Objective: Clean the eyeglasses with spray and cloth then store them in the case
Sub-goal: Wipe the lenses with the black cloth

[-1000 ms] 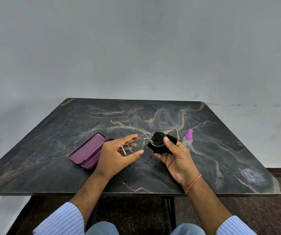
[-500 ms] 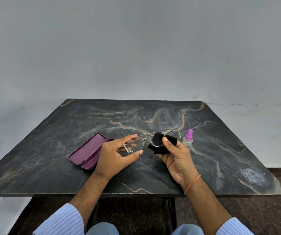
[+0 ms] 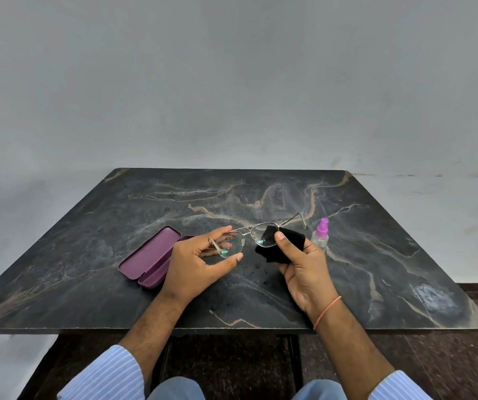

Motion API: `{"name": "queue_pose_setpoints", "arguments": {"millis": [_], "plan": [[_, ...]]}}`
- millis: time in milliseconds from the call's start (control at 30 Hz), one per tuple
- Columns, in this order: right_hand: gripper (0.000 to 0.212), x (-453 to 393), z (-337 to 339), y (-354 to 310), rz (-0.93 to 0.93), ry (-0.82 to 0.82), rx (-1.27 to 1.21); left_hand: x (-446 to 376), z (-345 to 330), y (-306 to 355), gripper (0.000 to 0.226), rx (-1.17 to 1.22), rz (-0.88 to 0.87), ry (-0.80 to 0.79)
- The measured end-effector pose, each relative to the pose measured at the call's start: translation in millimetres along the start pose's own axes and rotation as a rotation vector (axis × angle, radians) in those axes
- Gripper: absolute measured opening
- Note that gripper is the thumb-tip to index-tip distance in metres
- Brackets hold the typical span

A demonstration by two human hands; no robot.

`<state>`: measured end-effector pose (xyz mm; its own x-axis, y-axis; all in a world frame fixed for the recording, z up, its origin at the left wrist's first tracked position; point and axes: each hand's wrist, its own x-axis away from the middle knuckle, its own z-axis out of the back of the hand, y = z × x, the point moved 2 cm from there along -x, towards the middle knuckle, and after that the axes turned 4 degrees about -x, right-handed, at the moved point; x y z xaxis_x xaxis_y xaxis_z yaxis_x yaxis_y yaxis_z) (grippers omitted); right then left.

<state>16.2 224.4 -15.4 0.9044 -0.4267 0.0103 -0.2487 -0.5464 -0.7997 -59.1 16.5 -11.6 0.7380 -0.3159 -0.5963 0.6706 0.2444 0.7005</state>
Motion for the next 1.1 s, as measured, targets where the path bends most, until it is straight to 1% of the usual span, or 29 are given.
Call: {"name": "queue_pose_setpoints", "arguments": {"millis": [133, 300, 433, 600, 700, 833, 900, 1000, 1100], "plan": [[0.023, 2.2, -1.6, -1.3, -0.02, -0.034, 0.006, 0.2, 1.4, -2.0, 0.065, -0.006, -0.004, -0.001], [0.023, 0.6, 0.5, -0.3, 0.03, 0.031, 0.048, 0.3, -0.1, 0.8, 0.064, -0.017, -0.018, 0.004], [0.018, 2.4, 0.3, -1.5, 0.004, -0.021, 0.062, 0.8, 0.7, -5.0, 0.065, 0.003, 0.011, -0.005], [0.038, 5.7, -1.6, -3.4, -0.099, -0.112, 0.099, 0.9, -0.1, -6.1, 0.063, 0.039, 0.032, -0.022], [0.041, 6.4, -1.6, -3.4, -0.131, -0.148, 0.11, 1.2, -0.4, -5.5, 0.061, 0.051, 0.028, -0.039], [0.039, 5.4, -0.1, -1.5, -0.167, -0.175, 0.067, 1.3, -0.4, -5.9, 0.061, 0.043, 0.014, -0.05], [0.033, 4.6, 0.7, -1.0, -0.152, -0.171, 0.052, 0.8, 0.0, -6.1, 0.061, 0.024, -0.003, -0.047], [0.021, 2.0, 1.5, -1.4, -0.093, -0.112, 0.038, 0.9, -0.1, -5.0, 0.059, 0.003, -0.024, -0.026], [0.016, -0.5, 3.1, -1.5, -0.054, -0.074, 0.022, 0.8, -0.6, -3.3, 0.058, -0.01, -0.042, -0.003]]}}
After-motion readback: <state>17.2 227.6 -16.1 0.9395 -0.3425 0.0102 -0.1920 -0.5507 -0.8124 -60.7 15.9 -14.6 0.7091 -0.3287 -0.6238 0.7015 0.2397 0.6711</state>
